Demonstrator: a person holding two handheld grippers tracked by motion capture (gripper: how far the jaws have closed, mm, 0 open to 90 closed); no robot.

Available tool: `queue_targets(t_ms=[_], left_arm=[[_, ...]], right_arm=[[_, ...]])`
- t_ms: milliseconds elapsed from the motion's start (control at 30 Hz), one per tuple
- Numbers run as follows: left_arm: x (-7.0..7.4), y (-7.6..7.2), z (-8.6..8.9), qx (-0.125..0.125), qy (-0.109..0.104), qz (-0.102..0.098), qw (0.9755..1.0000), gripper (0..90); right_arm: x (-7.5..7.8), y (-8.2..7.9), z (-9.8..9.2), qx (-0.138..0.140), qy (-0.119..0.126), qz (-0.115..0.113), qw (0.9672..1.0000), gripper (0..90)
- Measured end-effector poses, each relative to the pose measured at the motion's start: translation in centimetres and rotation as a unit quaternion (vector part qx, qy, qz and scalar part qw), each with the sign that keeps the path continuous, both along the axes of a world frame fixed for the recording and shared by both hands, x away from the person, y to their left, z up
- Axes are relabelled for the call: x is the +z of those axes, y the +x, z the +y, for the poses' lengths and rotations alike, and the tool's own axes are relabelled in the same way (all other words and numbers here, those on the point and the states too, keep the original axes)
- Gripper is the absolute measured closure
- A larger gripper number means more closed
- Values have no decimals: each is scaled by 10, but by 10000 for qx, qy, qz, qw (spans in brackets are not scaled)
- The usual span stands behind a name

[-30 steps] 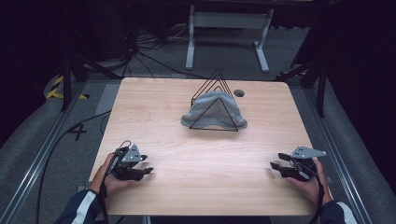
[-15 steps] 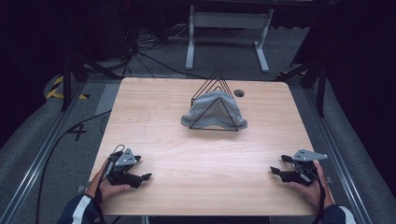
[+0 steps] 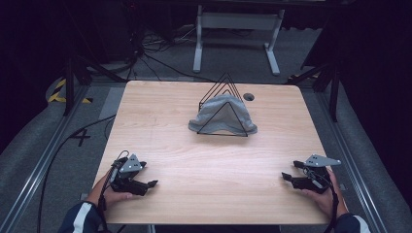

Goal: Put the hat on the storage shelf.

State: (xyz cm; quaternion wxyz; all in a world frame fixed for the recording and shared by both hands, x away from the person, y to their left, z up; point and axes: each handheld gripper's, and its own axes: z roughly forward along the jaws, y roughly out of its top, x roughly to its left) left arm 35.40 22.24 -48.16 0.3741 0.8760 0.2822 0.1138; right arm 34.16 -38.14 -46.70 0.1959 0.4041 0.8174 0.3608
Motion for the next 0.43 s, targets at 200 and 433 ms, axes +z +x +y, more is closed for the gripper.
queue_targets(t_ms=[200, 433], left_arm=[[0, 0, 0, 38, -2, 16, 10000, 167], [0, 1, 0, 36, 6, 14, 10000, 163]], right_arm=[[0, 0, 0, -17, -2, 0, 10000, 268], [0, 0, 0, -17, -4, -1, 10000, 268]])
